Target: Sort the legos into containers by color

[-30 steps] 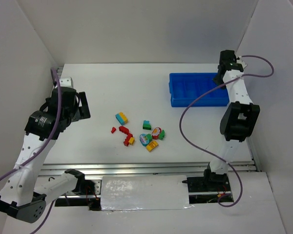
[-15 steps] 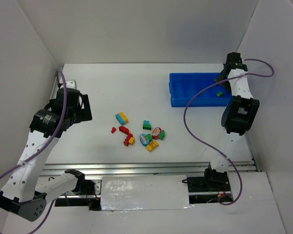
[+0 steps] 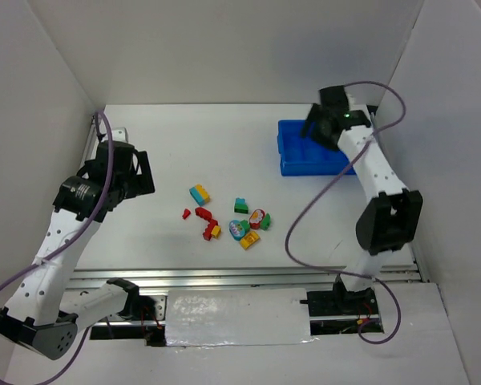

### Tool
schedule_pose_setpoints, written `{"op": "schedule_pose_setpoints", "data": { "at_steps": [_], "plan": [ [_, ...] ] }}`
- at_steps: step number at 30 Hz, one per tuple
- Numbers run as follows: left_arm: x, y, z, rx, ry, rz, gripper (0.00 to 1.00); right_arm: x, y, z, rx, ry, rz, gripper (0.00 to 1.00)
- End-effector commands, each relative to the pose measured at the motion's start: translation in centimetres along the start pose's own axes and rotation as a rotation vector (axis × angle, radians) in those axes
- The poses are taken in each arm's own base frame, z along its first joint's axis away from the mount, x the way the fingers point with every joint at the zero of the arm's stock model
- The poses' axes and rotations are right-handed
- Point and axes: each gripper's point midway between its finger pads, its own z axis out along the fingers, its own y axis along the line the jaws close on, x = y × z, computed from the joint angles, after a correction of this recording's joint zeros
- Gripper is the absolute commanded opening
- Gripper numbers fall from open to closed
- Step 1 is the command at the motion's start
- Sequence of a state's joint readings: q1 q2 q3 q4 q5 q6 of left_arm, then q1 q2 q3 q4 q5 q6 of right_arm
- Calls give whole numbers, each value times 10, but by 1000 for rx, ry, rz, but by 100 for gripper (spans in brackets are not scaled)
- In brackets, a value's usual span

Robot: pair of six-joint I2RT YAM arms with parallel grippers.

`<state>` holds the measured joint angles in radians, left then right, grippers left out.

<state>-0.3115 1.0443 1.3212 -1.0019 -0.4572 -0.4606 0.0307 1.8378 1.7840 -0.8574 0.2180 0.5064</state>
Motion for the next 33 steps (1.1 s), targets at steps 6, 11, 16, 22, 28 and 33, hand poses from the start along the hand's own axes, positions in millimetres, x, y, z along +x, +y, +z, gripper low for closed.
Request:
{"op": "schedule_pose_setpoints", "data": {
  "at_steps": [6,11,16,22,28,33],
  "plan": [
    [-9,-15,4,51,-30,-36,99,154,93,-124,-319,113,-150,78],
    [-8,-19,7,61,-13,-24,100,226,99,-131,-276,165,-113,79],
    [-8,-25,6,102,-10,-19,99,272,101,-102,-157,243,-152,82],
    [0,-25,7,108,8,-8,99,293,92,-76,-52,254,-160,86],
    [5,-21,8,98,14,17,99,305,83,-59,11,260,-153,89],
    [4,-22,10,97,12,29,100,317,76,-47,32,278,-164,90]
  ]
}}
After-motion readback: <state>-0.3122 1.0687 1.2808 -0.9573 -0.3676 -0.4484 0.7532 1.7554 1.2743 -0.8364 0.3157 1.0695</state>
